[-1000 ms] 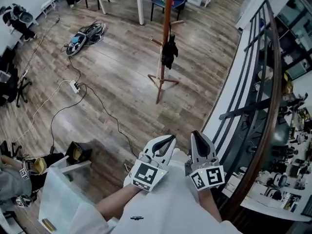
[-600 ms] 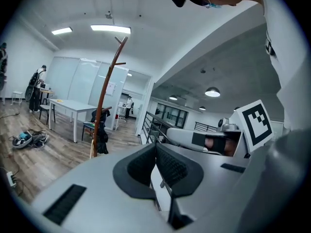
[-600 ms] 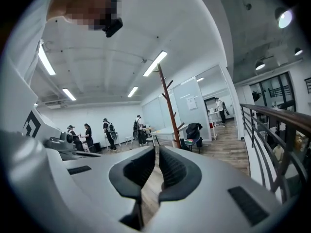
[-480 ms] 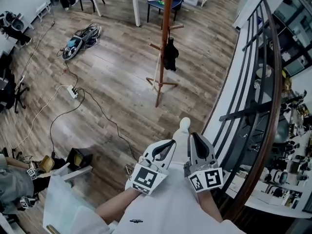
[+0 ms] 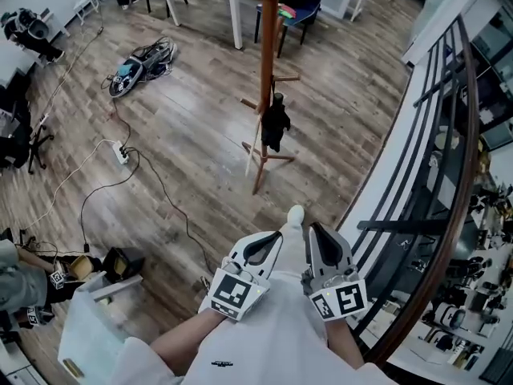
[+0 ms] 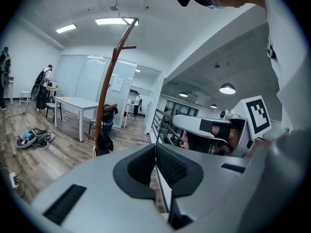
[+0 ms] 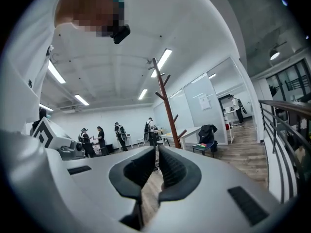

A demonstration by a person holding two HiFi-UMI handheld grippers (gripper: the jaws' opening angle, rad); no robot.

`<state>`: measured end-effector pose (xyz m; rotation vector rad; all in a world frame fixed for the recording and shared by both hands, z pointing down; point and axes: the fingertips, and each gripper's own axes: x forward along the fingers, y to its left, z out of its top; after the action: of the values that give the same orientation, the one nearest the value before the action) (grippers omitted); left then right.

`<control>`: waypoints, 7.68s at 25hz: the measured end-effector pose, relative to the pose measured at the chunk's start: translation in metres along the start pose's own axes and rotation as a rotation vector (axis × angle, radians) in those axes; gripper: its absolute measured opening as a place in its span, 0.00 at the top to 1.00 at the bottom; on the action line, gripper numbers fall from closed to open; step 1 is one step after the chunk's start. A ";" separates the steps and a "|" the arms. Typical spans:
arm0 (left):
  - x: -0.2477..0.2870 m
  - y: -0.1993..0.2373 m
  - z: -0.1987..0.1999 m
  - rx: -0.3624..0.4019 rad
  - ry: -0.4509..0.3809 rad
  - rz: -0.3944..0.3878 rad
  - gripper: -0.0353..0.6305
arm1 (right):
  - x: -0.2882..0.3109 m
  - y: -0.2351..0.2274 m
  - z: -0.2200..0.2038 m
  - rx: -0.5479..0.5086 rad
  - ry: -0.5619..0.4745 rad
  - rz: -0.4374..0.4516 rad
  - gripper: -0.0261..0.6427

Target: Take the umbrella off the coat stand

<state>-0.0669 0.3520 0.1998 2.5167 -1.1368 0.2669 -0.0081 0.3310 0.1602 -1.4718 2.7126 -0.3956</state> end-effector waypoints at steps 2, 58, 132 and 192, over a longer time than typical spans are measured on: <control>0.037 0.006 0.016 0.009 -0.001 0.017 0.91 | 0.020 -0.034 0.010 -0.005 0.006 0.026 0.89; 0.321 0.181 0.003 -0.130 -0.009 0.459 0.91 | 0.266 -0.282 -0.090 -0.071 0.250 0.409 0.89; 0.351 0.298 -0.177 -0.189 0.187 0.403 0.91 | 0.450 -0.250 -0.318 -0.394 0.215 0.558 0.53; 0.331 0.232 -0.066 -0.092 0.044 0.357 0.91 | 0.345 -0.261 -0.191 -0.349 0.200 0.444 0.58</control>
<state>-0.0254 0.0110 0.4221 2.2064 -1.5406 0.3511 -0.0122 -0.0509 0.4387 -0.8587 3.2811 -0.0504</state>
